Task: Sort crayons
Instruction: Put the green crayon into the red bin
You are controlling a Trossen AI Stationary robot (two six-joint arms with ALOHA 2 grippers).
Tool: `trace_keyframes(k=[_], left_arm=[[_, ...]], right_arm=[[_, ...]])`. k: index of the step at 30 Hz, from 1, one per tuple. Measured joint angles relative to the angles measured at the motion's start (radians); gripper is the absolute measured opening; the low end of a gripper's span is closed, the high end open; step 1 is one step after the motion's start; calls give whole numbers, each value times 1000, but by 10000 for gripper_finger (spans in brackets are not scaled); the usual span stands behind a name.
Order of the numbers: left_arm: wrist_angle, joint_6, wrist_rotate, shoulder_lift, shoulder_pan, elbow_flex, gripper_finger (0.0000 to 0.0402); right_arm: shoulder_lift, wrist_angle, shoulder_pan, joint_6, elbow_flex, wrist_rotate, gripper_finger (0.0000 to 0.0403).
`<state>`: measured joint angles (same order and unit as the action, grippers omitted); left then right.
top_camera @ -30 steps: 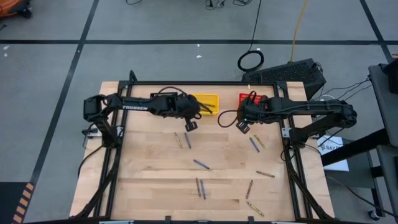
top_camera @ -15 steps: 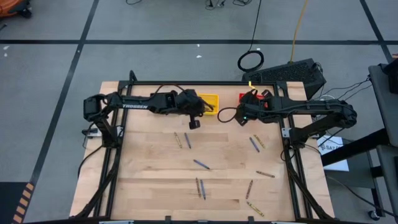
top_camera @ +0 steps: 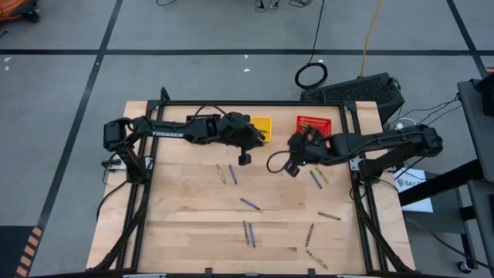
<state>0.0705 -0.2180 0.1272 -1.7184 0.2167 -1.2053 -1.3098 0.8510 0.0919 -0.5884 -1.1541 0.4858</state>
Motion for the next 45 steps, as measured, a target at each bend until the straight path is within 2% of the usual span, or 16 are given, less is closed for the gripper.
trace_keyframes(k=[3,7,11,17,20,28,33,38,45], left_arm=[[-20,0,23,0,-22,0,2],[-20,-7,35,0,-51,0,2],[-20,-32,35,0,-67,0,2],[-61,-31,35,0,-74,0,2],[-62,-27,35,0,-75,0,2],[-63,-24,35,0,-77,0,2],[-103,-24,45,0,-91,0,2],[-137,-28,57,0,-110,0,2],[-202,-32,59,0,-134,0,2]], right_arm=[[0,-124,47,43,26,-40,41],[0,-272,108,103,84,-44,41],[0,-328,138,114,141,-38,41],[0,-401,147,128,201,61,44],[0,-462,145,156,225,70,52],[0,-476,141,209,237,28,76],[-5,-488,137,220,237,94,103],[-5,-506,129,229,237,96,128],[-5,-601,130,264,237,116,134]])
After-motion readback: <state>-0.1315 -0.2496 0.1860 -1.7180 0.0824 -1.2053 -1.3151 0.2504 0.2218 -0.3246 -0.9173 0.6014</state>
